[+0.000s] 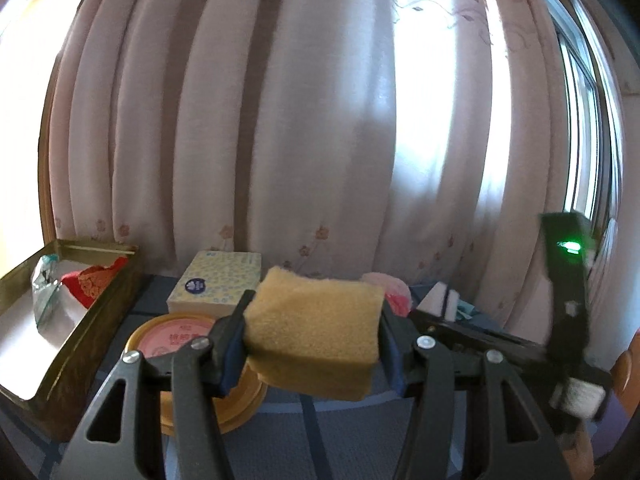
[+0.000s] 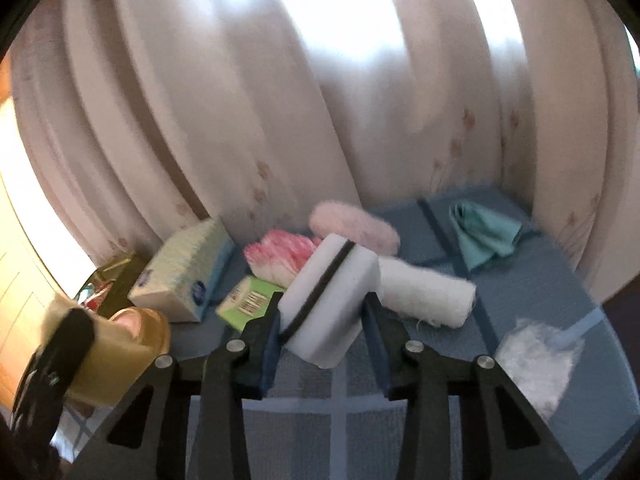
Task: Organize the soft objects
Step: 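Grasp the yellow sponge with the left tool while the right tool grasps the white striped sponge, then carry both sponges into the gold tray and open both tools to release them, then withdraw both tools from the tray back toward the table items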
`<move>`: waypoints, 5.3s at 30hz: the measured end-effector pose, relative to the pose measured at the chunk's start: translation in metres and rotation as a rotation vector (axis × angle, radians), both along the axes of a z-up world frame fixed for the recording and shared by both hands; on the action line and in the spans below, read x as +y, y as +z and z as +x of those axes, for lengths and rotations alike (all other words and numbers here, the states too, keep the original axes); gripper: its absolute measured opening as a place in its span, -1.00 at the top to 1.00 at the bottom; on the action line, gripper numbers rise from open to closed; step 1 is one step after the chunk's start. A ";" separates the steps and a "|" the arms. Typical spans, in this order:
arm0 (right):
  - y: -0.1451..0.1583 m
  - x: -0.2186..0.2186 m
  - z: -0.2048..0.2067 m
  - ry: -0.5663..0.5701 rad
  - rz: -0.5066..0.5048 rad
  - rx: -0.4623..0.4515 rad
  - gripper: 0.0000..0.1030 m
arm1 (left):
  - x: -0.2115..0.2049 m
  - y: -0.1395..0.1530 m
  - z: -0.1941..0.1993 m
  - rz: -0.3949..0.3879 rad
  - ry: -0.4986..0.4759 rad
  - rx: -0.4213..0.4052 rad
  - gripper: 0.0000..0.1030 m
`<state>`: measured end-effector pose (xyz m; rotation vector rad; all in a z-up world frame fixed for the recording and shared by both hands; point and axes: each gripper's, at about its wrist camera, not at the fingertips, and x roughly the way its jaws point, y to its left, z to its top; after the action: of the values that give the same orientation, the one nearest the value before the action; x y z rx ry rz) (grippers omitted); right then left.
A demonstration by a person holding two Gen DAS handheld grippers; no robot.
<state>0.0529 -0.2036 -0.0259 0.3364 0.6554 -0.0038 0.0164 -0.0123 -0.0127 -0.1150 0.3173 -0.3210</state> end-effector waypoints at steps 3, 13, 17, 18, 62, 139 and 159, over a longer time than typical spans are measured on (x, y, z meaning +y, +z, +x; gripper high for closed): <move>0.012 0.009 -0.019 0.014 -0.012 -0.125 0.21 | 0.010 0.000 -0.002 -0.024 0.002 -0.003 -0.08; 0.028 0.054 -0.044 0.008 -0.117 -0.277 0.21 | 0.059 0.001 -0.008 -0.018 0.061 -0.034 -0.08; 0.027 0.074 -0.043 0.032 -0.117 -0.284 0.21 | 0.080 0.001 -0.007 -0.009 0.098 -0.029 -0.08; 0.028 0.079 -0.043 0.040 -0.120 -0.287 0.21 | 0.084 0.002 -0.008 -0.002 0.108 -0.031 -0.08; 0.065 0.290 0.031 0.410 -0.101 -0.309 0.20 | 0.266 0.005 0.019 -0.013 0.475 0.068 -0.08; 0.047 0.264 -0.017 0.075 -0.267 -0.491 -0.94 | 0.235 -0.006 0.025 0.170 0.673 0.051 -0.99; 0.050 0.213 -0.043 -0.036 -0.332 -0.547 -0.94 | 0.183 -0.005 0.015 0.170 0.596 0.027 -0.99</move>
<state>0.0096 0.0093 0.0244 0.0200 0.1001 -0.0523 0.0310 0.1704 -0.0177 -0.0429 0.3206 0.2974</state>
